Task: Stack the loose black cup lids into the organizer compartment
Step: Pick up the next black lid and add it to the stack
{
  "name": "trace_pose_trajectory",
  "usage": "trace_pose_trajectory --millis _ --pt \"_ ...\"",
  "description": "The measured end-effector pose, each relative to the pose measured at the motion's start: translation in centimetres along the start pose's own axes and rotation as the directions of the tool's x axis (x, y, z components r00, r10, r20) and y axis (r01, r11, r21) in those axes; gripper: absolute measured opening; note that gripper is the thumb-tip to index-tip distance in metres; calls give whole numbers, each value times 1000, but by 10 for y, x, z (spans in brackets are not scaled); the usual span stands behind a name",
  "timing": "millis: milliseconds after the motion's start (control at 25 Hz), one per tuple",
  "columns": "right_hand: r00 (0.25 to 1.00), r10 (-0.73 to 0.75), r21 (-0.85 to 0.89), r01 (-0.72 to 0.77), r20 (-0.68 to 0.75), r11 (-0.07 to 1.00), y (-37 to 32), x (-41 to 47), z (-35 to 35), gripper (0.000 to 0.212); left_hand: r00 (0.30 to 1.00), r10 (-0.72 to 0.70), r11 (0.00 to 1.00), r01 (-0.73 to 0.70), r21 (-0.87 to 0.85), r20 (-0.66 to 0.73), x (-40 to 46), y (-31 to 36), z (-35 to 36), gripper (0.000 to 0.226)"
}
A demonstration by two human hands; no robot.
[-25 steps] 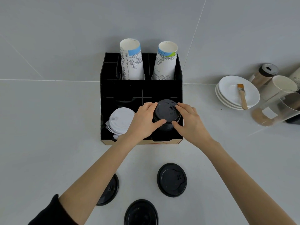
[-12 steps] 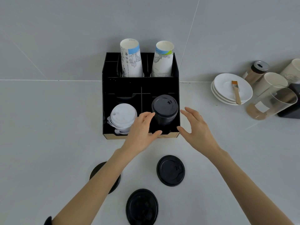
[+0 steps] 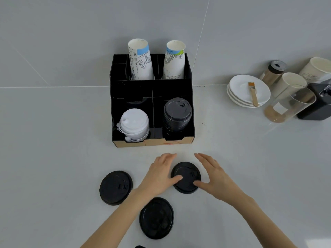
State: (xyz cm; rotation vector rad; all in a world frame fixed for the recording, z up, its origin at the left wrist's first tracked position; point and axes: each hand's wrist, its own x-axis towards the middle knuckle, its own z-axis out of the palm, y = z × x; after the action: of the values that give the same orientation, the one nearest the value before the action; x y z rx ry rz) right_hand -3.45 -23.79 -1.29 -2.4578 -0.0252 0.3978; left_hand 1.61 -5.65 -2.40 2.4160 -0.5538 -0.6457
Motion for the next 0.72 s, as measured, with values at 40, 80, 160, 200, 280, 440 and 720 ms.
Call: trace_pose_trajectory --millis 40,80,160,200,280,440,720 --pt "999 13 -13 -13 31 1000 2 -3 3 75 1000 -4 1000 4 15 23 -2 0 4 68" --pt "999 24 -19 -23 47 1000 4 -6 6 76 999 -9 1000 8 25 41 -3 -1 7 68" --pt "998 30 -22 -29 53 999 6 -8 11 76 998 -12 999 10 31 65 -5 -1 11 68" --pt "998 29 -21 -28 53 999 6 -8 13 75 997 -12 999 10 33 74 -6 -1 13 67" --pt "999 19 -11 -19 50 1000 5 -7 16 73 996 -11 999 7 45 86 -8 -2 15 66" --pt "999 19 17 -20 39 1000 4 -3 18 69 997 -4 999 1 33 77 -8 -4 16 66" --pt "998 -36 96 41 -56 995 -5 2 7 62 999 26 1000 -25 -12 45 -7 -5 0 70"
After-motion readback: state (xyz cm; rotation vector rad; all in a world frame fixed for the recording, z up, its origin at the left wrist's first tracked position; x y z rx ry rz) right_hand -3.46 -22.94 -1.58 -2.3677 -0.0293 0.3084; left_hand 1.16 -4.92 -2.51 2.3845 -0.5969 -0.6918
